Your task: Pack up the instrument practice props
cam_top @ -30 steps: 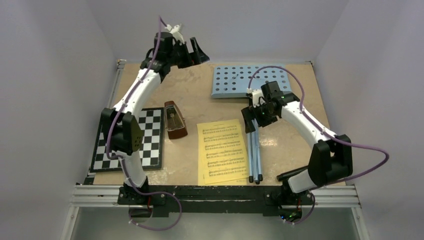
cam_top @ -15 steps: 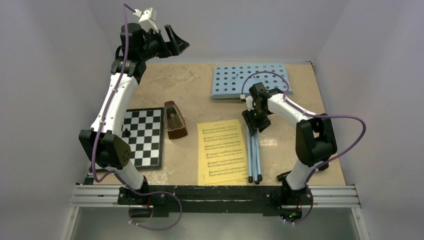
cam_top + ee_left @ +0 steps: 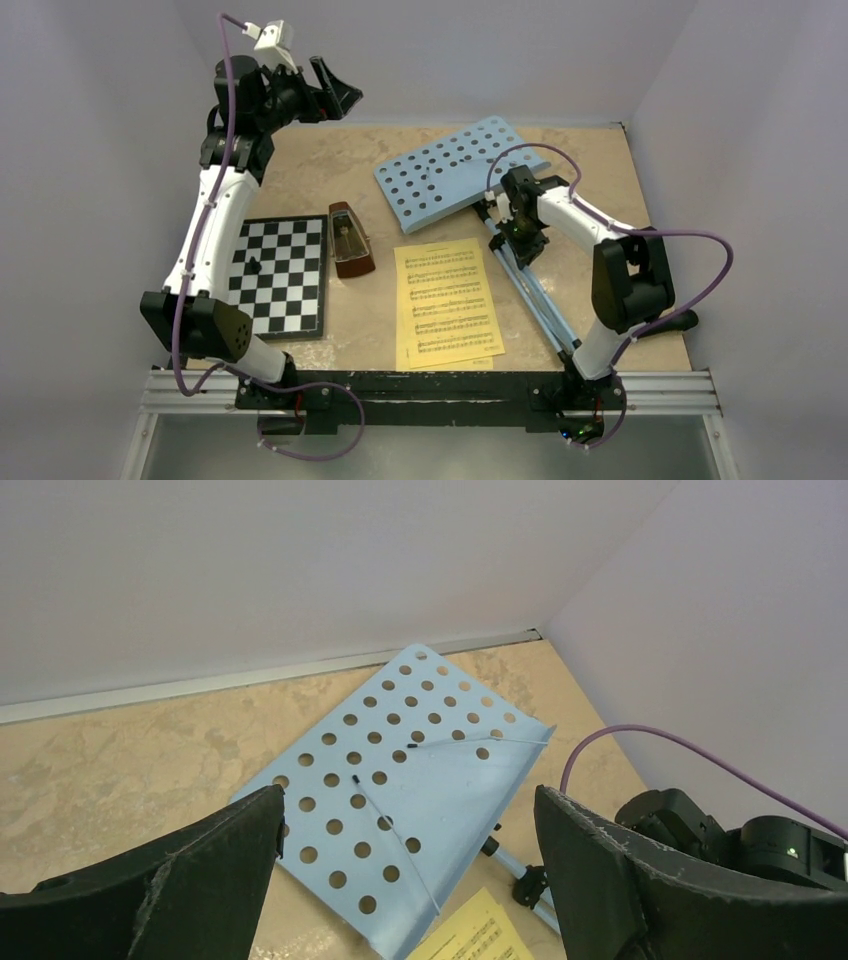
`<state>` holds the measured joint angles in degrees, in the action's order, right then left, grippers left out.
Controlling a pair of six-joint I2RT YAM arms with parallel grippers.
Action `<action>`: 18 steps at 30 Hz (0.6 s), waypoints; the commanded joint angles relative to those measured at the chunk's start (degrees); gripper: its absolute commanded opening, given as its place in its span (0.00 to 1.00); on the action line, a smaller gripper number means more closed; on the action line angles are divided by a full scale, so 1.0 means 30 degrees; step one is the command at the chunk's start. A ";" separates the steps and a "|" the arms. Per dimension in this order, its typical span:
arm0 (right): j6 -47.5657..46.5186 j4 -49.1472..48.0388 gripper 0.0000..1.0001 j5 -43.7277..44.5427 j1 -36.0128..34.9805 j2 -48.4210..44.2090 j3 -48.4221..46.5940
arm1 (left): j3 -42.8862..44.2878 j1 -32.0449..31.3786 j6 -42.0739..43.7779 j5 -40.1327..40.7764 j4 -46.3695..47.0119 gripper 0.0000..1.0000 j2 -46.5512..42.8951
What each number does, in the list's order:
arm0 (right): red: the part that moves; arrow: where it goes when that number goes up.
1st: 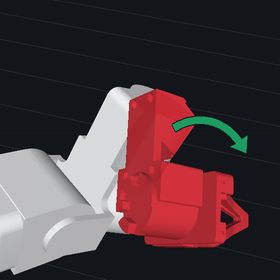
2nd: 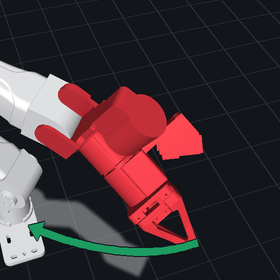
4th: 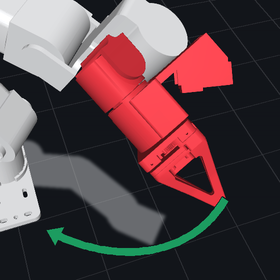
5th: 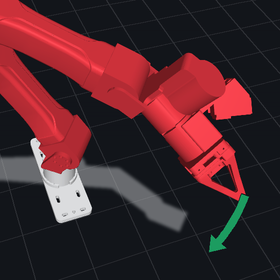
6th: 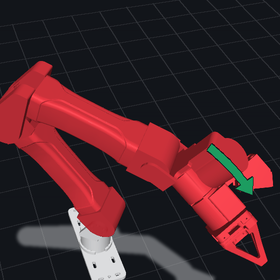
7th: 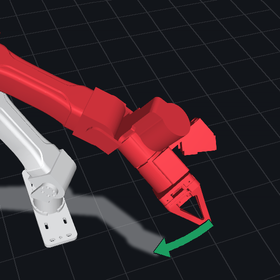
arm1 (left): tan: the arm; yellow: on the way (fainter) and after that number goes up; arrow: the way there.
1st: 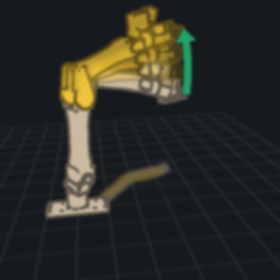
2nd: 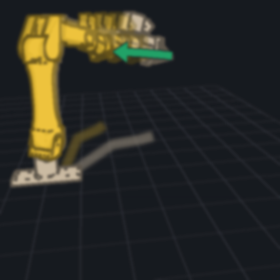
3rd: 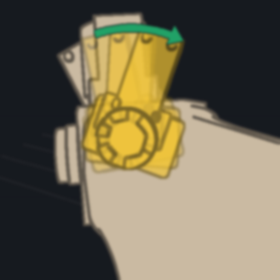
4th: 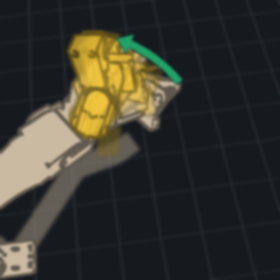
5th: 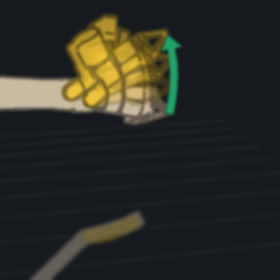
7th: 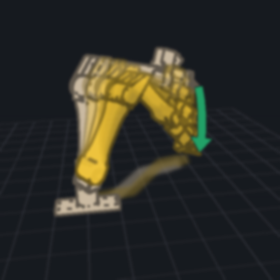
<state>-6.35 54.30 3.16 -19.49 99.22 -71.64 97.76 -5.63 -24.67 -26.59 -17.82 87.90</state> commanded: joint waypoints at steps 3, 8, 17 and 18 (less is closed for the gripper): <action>0.1088 0.0310 0.54 -0.3470 -0.0262 -0.0233 -0.1163 | -0.0681 0.0089 -0.0137 -0.0703 0.0914 0.99 -0.0968; 0.0418 0.0632 0.79 -0.3135 -0.0360 -0.0811 -0.1544 | -0.0685 0.0089 0.0101 -0.0924 0.0607 0.99 -0.1195; 0.1557 0.1789 0.62 -0.2160 -0.0436 0.1060 -0.1987 | -0.1302 0.0096 0.0842 -0.0305 0.0322 0.99 -0.1449; 0.1904 0.2146 0.60 -0.2495 -0.0406 0.1395 -0.2495 | -0.1176 0.0097 0.1092 -0.0171 0.0163 0.99 -0.1399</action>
<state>-4.91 56.66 -4.89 -20.58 99.92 -74.46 93.73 -5.63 -24.29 -28.21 -17.72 85.78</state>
